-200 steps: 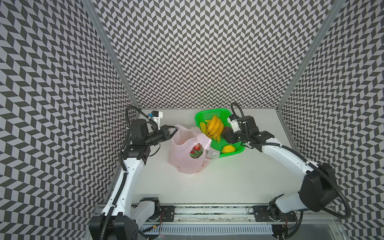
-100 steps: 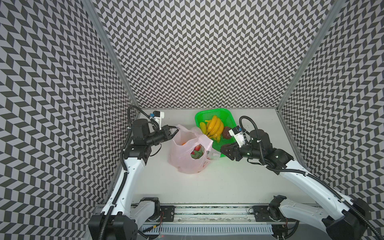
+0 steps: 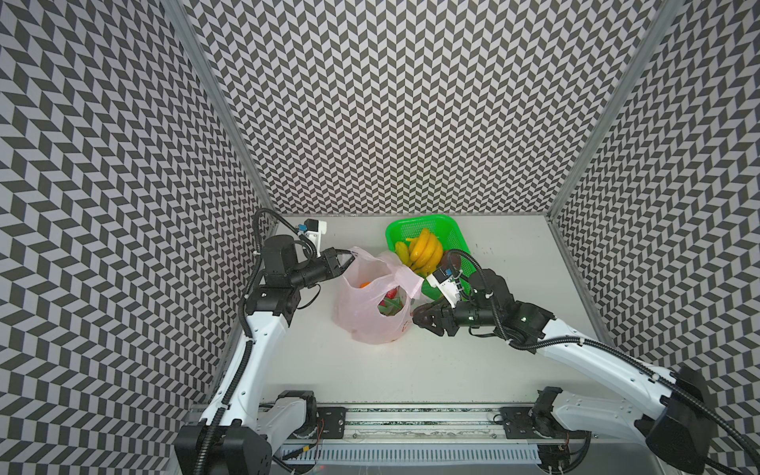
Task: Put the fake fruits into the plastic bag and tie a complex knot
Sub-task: 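Lift the dark purple fruit and carry it to the bag opening, then lower the purple fruit into the pink bag and open the right gripper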
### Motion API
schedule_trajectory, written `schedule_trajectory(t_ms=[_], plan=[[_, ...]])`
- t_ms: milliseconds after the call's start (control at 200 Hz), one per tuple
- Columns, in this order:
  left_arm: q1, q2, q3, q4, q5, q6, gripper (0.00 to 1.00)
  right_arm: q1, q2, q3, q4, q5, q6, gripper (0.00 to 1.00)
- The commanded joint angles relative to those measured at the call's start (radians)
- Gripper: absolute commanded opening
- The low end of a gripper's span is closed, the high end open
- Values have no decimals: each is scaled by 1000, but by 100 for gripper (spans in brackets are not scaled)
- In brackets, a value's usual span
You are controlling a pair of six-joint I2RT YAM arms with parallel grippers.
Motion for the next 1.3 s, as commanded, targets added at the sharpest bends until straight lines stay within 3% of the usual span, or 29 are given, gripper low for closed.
schedule_trajectory(t_ms=[0,175,576,846,1127,1297], plan=[[-8,6,18,23,28,29,0,1,29,8,140,26,4,45],[-8,12,22,8,45,60,0,-16,78,24,177,96,1,45],[-8,21,21,4,72,94,0,-103,172,74,209,3,-37,45],[-20,6,17,-1,93,96,0,-19,144,27,266,28,51,44],[-23,-16,-6,8,67,66,0,99,72,-39,365,139,156,44],[-24,-16,-11,8,78,76,0,112,151,12,417,117,164,45]])
